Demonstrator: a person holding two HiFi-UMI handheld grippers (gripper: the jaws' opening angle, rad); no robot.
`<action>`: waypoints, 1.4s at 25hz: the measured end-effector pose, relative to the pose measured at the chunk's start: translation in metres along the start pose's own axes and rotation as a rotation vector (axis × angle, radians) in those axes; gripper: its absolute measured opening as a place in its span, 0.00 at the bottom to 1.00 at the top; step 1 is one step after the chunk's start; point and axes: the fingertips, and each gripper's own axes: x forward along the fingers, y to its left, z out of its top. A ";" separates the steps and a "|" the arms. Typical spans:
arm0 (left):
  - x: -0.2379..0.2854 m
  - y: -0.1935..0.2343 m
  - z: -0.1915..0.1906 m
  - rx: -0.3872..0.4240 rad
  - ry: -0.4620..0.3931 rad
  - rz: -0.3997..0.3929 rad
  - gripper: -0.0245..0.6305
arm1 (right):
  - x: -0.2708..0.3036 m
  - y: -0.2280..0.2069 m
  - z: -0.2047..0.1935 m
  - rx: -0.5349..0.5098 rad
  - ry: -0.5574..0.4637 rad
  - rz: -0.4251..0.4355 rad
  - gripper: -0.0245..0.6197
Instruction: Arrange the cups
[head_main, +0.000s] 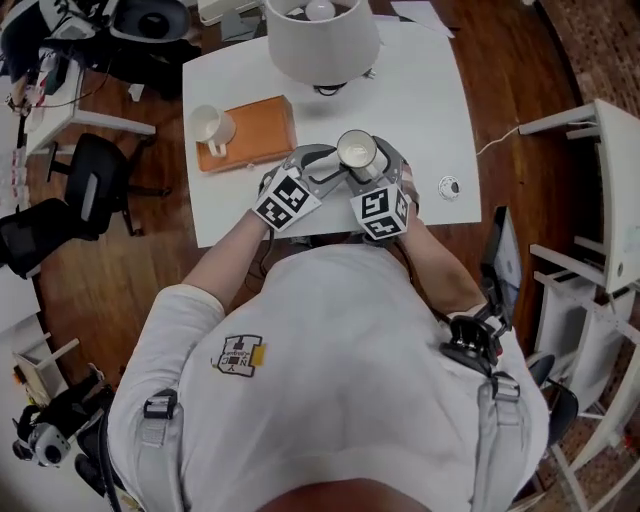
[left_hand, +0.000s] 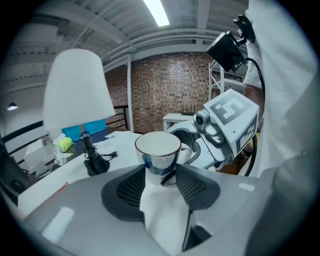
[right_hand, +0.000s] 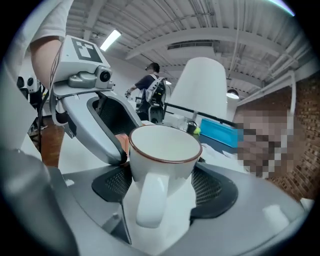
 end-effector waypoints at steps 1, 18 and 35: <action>-0.014 0.010 0.000 -0.018 -0.023 0.042 0.33 | 0.007 0.007 0.015 -0.016 -0.019 0.022 0.61; -0.169 0.074 -0.096 -0.316 -0.110 0.400 0.33 | 0.132 0.098 0.153 -0.095 -0.084 0.201 0.61; -0.176 0.047 -0.129 -0.389 -0.085 0.341 0.33 | 0.161 0.108 0.147 -0.044 -0.047 0.147 0.61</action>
